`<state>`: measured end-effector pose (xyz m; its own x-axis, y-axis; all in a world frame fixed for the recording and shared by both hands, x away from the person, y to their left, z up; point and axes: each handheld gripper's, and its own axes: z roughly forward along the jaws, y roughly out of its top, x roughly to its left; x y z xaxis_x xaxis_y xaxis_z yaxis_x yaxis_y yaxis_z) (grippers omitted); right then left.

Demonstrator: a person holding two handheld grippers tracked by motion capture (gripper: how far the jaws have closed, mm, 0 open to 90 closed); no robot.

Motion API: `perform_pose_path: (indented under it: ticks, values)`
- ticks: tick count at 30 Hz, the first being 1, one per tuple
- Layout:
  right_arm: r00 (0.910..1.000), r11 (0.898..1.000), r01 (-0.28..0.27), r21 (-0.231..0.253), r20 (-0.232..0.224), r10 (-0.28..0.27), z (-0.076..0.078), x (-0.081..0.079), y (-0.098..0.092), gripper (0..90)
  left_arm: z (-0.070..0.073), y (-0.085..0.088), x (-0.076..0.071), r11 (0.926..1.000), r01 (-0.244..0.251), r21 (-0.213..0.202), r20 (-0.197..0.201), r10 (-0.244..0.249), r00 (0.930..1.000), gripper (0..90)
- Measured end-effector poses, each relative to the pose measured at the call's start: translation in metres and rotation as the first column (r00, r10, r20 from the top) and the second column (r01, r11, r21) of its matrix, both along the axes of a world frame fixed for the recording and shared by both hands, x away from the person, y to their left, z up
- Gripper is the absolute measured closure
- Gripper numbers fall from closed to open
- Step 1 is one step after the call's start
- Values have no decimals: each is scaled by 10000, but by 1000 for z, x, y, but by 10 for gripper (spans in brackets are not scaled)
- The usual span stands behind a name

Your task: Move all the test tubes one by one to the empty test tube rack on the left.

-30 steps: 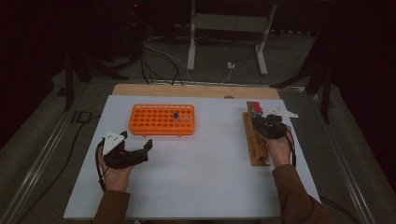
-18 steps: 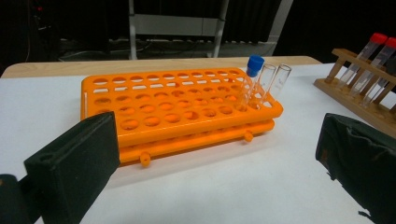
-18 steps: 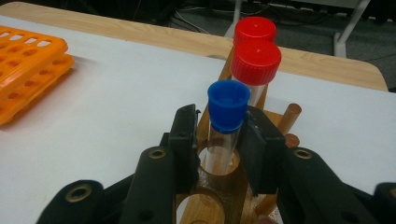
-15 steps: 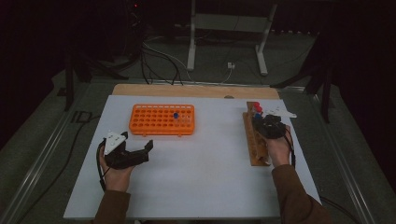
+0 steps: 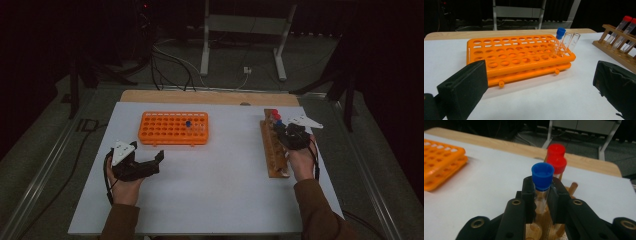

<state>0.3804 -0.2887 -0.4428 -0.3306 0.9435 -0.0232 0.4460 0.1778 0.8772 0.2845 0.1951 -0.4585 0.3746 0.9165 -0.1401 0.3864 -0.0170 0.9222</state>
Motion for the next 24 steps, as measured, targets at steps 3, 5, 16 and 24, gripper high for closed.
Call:
perform_pose_path:
  ticks: [3,5,16,24]
  values:
    - [9998,9999,-27,156,202,24,7,-4,-4,773,0,0,0,10000,-3,2,-13,3,10000,5]
    - [9994,9996,-50,292,343,40,12,-7,-6,773,-1,-1,0,10000,0,20,-49,0,10000,5]
    - [9879,9958,-684,614,1434,590,55,-30,-6,772,1,-9,1,9997,234,113,-2,-234,9997,5]
    - [9782,9837,-1654,712,1390,1544,58,-41,15,771,10,-27,0,9969,732,298,251,-740,9969,5]
